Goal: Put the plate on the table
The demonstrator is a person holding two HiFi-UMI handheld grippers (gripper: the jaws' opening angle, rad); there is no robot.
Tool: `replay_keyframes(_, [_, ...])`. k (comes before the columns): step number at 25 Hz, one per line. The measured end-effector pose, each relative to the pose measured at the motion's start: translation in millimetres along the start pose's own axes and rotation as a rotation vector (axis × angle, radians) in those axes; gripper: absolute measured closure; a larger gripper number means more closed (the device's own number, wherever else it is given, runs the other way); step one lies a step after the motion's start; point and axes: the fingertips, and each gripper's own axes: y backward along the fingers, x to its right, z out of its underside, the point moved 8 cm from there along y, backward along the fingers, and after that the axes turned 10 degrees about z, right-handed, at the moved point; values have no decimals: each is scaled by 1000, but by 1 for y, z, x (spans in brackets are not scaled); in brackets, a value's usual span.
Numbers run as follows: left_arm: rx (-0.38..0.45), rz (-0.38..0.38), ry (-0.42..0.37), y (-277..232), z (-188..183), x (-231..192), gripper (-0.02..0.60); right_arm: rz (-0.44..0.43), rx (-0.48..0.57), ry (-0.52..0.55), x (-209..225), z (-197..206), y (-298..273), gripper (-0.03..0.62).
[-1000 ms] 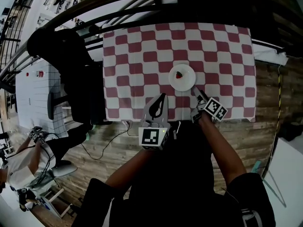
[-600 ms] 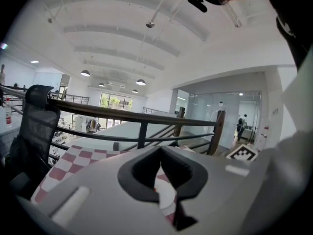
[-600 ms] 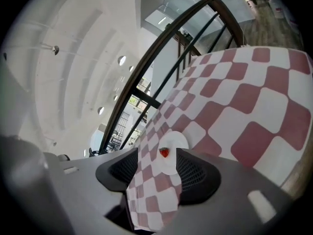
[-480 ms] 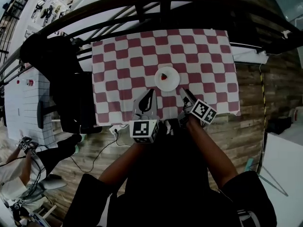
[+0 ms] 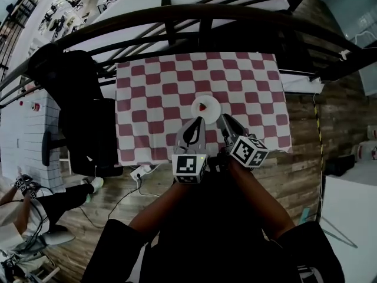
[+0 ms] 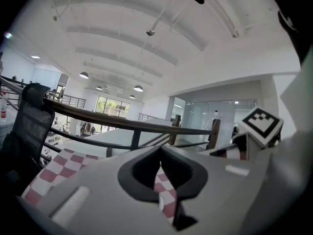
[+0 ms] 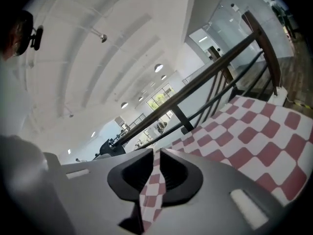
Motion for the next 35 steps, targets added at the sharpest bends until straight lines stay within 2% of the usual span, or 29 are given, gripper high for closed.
replay_keyframes(1, [8, 9, -6, -2, -3, 2, 572, -2, 22, 40, -7, -3, 3, 583])
replay_keyframes(2, [16, 19, -16, -3, -6, 4, 572, -4, 45, 78, -13, -4, 6, 597])
replay_keyframes(7, [53, 44, -65, -5, -21, 8, 572, 18, 144, 215, -30, -8, 18, 597])
replay_keyframes(13, [77, 38, -72, -5, -24, 4, 572, 53, 219, 341, -39, -19, 23, 597])
replay_keyframes(24, [81, 48, -79, -7, -30, -2, 572, 61, 229, 431, -54, -16, 18, 599])
replay_keyframes(35, [60, 58, -79, -10, -26, -6, 572, 81, 222, 440, -56, -12, 15, 598])
